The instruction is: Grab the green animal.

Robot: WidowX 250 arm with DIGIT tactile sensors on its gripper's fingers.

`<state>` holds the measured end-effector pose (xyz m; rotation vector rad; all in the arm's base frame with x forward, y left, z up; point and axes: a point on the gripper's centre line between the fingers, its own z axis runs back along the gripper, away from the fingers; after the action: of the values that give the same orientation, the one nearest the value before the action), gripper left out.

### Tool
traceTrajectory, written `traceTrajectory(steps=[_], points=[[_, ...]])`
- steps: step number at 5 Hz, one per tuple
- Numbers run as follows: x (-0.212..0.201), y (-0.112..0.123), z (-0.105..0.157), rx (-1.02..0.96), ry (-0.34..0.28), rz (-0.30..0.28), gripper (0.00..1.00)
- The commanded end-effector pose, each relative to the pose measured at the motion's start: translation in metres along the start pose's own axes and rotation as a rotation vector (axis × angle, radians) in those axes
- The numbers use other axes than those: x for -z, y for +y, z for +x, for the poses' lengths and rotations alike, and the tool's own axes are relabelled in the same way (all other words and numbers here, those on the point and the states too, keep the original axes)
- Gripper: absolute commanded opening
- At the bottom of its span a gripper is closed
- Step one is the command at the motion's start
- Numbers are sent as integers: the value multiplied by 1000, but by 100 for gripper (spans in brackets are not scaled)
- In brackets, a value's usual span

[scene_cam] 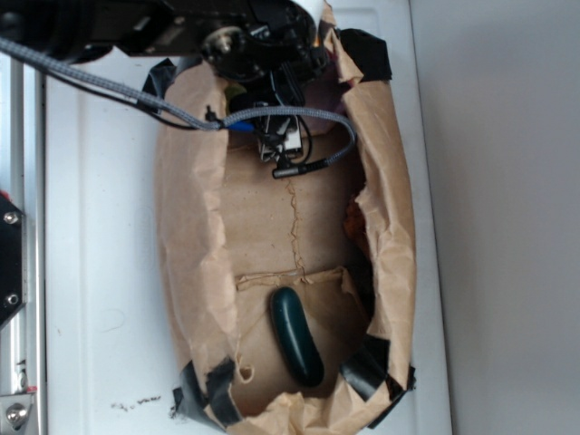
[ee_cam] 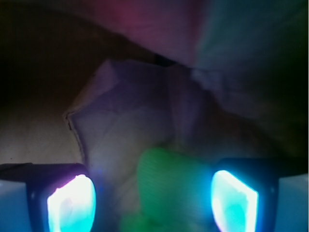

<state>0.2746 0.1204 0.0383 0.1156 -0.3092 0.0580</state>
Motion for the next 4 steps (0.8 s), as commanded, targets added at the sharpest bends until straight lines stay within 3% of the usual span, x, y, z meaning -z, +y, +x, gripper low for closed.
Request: traceTrajectory(steps=[1,2,4], points=[[5,11,-1,85,11,-52,100],[5,12,0,66,-9,-74,0],[0,15,1,63,-25,-92,0]])
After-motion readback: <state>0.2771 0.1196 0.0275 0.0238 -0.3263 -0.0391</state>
